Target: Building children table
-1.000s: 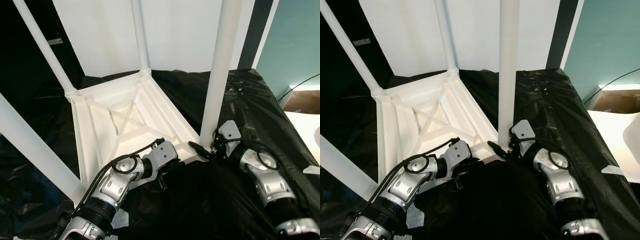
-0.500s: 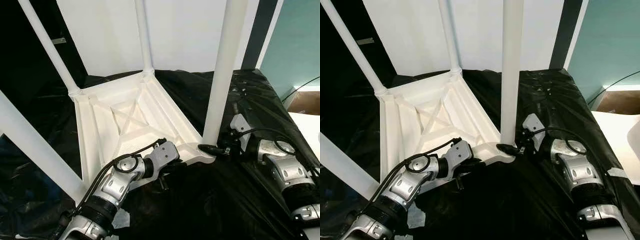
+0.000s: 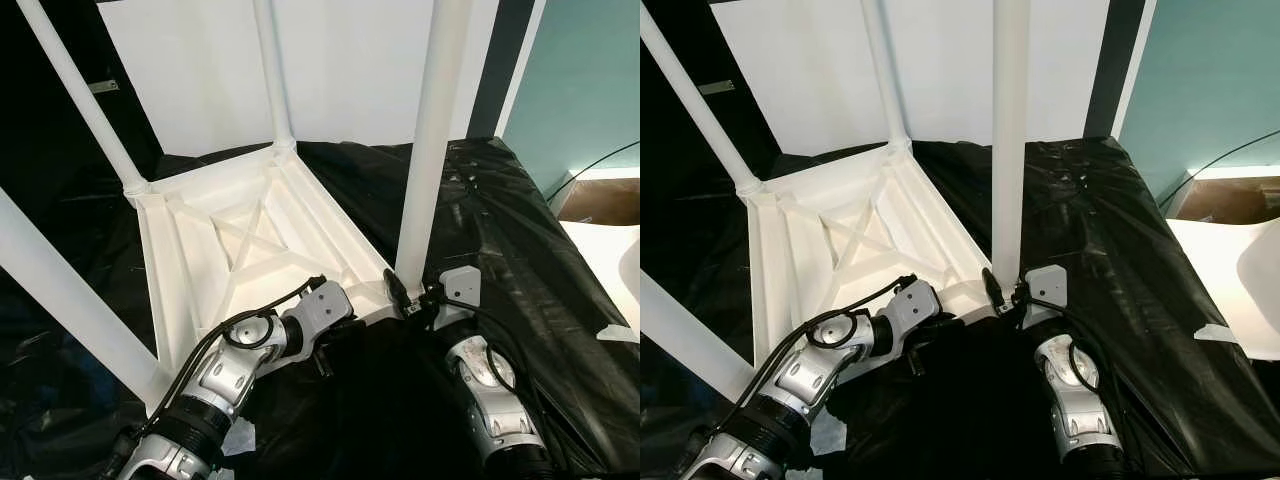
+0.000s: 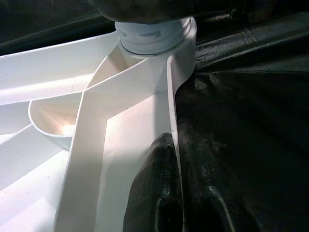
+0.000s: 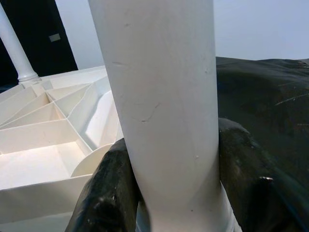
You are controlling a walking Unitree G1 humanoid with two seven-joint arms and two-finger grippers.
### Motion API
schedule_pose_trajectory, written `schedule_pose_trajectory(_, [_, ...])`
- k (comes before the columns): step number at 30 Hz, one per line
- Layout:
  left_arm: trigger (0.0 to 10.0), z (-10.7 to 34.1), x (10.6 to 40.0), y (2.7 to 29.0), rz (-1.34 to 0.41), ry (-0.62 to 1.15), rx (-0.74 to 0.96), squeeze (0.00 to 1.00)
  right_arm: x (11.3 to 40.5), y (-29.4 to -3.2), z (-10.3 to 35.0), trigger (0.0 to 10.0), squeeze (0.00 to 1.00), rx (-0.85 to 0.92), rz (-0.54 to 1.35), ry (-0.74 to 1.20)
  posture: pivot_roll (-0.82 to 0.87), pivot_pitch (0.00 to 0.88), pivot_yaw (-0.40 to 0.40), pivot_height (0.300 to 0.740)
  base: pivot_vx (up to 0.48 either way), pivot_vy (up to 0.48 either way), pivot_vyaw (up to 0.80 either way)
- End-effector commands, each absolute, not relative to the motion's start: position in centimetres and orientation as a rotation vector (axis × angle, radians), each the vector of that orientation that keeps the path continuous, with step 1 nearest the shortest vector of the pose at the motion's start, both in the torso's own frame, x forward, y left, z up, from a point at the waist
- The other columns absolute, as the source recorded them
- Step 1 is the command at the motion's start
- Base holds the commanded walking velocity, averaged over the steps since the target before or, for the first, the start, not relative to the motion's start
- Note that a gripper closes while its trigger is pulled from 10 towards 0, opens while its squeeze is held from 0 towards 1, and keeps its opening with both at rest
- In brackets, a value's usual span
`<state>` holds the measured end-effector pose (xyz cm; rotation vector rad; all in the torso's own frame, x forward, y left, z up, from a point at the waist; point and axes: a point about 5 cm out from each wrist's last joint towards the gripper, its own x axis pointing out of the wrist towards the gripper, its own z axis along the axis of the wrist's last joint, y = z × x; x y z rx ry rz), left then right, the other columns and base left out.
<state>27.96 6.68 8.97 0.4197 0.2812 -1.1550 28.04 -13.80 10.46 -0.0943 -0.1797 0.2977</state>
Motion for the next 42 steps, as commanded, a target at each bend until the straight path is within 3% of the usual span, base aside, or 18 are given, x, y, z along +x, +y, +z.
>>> schedule_pose_trajectory(1, [10.0,4.1,25.9,8.1,-1.169,0.556,0.433,0.0,28.2,-13.4,10.5,0.0,0.0,-0.1,0.317,-0.165,-0.01,0.0,0.053,0.74,0.0,0.0,0.0])
schedule_pose_trajectory(2, [10.0,4.1,25.9,8.1,-1.169,0.555,0.431,0.0,28.2,-13.2,10.3,2.1,0.0,-0.103,0.32,-0.156,-0.01,0.0,0.051,0.74,0.0,0.0,0.0])
schedule_pose_trajectory(3, [10.0,4.1,25.9,8.1,-1.169,0.555,0.431,0.0,28.2,-13.2,10.3,2.1,0.0,-0.103,0.32,-0.156,-0.01,0.0,0.051,0.74,0.0,0.0,0.0])
schedule_pose_trajectory(4, [10.0,4.1,25.9,8.0,-1.168,0.555,0.43,0.0,28.2,-12.9,10.1,10.0,0.0,-0.108,0.359,-0.139,-0.01,0.0,0.049,0.74,0.0,0.0,0.0])
schedule_pose_trajectory(6, [10.0,4.0,25.9,8.0,-1.168,0.555,0.43,0.0,28.2,-12.8,10.0,10.0,0.0,-0.107,0.376,-0.133,-0.01,0.0,0.049,0.74,0.0,0.0,0.0])
schedule_pose_trajectory(7, [10.0,4.0,25.8,8.0,-1.166,0.556,0.429,0.0,28.2,-12.5,9.9,10.0,1.0,-0.099,0.415,-0.124,-0.01,0.0,0.046,0.74,0.0,0.0,0.0])
schedule_pose_trajectory(9, [10.0,3.9,25.8,8.1,-1.162,0.557,0.426,0.0,28.3,-12.5,9.8,10.0,1.0,-0.122,0.494,-0.1,-0.01,0.0,0.043,0.74,0.0,0.0,0.0])
schedule_pose_trajectory(10, [10.0,3.9,25.8,8.1,-1.159,0.557,0.425,0.0,28.4,-12.6,9.8,10.0,0.89,-0.149,0.556,-0.081,-0.01,0.0,0.042,0.74,0.0,0.0,0.0])
schedule_pose_trajectory(11, [10.0,3.9,25.8,8.1,-1.159,0.557,0.425,0.0,28.4,-12.6,9.8,10.0,0.89,-0.149,0.556,-0.081,-0.01,0.0,0.042,0.74,0.0,0.0,0.0])
schedule_pose_trajectory(12, [10.0,3.9,25.8,8.1,-1.157,0.557,0.424,0.0,28.7,-13.1,10.1,10.0,0.0,-0.182,0.617,-0.073,-0.01,0.0,0.042,0.74,0.0,0.0,0.0])
schedule_pose_trajectory(17, [10.0,3.9,25.9,8.1,-1.158,0.556,0.426,0.0,29.9,-15.3,12.1,10.0,0.0,-0.317,0.858,-0.043,-0.02,0.0,0.045,0.74,0.0,0.0,0.0])
schedule_pose_trajectory(23, [10.0,4.1,26.1,7.9,-1.156,0.547,0.426,0.0,30.9,-17.7,12.8,10.0,0.0,-0.384,0.98,0.068,-0.01,0.0,0.041,0.74,0.0,0.0,0.0])
schedule_pose_trajectory(24, [10.0,4.1,26.1,8.0,-1.156,0.547,0.426,0.0,31.1,-18.2,12.7,2.1,0.0,-0.376,0.987,0.093,-0.01,0.0,0.041,0.74,0.0,0.0,0.0])
schedule_pose_trajectory(25, [10.0,4.1,26.1,8.0,-1.153,0.549,0.425,0.0,31.2,-18.6,12.7,0.0,0.0,-0.371,1.008,0.117,-0.01,0.0,0.042,0.74,0.0,0.0,0.0])
schedule_pose_trajectory(39, [10.0,4.0,25.9,8.4,-1.144,0.558,0.426,0.0,31.3,-19.1,12.6,0.0,0.0,-0.307,1.07,0.118,0.0,0.0,0.043,0.74,0.0,0.0,0.0])
schedule_pose_trajectory(40, [10.0,4.0,25.9,8.4,-1.143,0.557,0.426,0.0,31.0,-18.3,12.4,0.0,0.0,-0.27,1.038,0.078,0.01,0.0,0.034,0.74,0.0,0.0,0.0])
schedule_pose_trajectory(41, [10.0,4.0,25.9,8.4,-1.137,0.556,0.425,0.0,31.0,-17.0,12.0,0.0,0.0,-0.19,0.789,-0.035,0.02,0.0,0.027,0.74,0.0,0.0,0.0])
schedule_pose_trajectory(42, [10.0,4.0,25.9,8.4,-1.137,0.556,0.425,0.0,31.0,-17.0,12.0,0.0,0.0,-0.19,0.789,-0.035,0.02,0.0,0.027,0.74,0.0,0.0,0.0])
